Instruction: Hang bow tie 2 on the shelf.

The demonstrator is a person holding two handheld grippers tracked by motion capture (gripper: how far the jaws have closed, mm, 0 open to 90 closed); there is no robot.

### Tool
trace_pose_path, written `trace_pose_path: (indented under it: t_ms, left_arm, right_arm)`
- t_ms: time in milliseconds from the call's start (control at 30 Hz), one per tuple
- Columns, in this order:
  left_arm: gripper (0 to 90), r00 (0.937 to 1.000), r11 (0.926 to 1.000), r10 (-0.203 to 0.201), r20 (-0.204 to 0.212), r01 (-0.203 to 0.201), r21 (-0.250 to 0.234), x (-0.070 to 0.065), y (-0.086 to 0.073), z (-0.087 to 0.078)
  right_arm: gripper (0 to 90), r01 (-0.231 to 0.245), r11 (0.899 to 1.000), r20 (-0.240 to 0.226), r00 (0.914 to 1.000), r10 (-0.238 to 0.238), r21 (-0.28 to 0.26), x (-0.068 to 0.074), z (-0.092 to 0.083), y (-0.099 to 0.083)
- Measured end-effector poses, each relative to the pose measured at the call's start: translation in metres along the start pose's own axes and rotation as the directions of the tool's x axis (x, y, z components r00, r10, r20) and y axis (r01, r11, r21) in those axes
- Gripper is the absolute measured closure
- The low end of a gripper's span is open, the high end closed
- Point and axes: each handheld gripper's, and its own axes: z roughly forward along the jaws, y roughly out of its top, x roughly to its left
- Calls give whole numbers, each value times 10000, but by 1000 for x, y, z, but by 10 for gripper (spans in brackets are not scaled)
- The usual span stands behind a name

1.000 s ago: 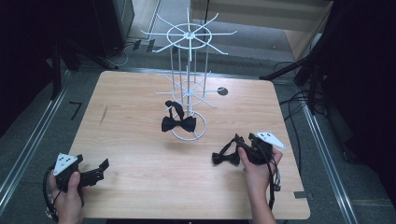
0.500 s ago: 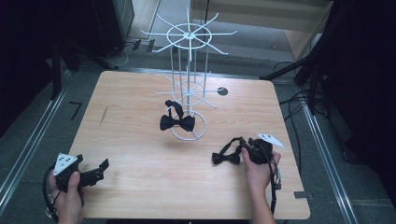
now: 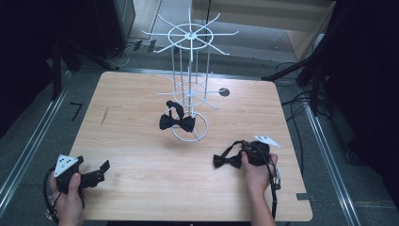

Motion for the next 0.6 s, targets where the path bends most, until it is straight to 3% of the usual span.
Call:
trace_pose_path:
  t_ms: [200,367,600]
  left_arm:
    - [0,10000,10000,-5,-7,5,-1,0,0,0]
    - [0,10000,10000,-6,-9,6,3,0,0,0]
    - [0,10000,10000,7,-16,-7,-11,0,0,0]
  right_arm:
    - [900,352,9994,-141,9993,-352,-1,2,-3,-1]
    - [900,443,9983,-188,9988,-450,-373,5,-11,-1]
    - [900,901,9904,-304,9951,-937,-1050,14,-26,3]
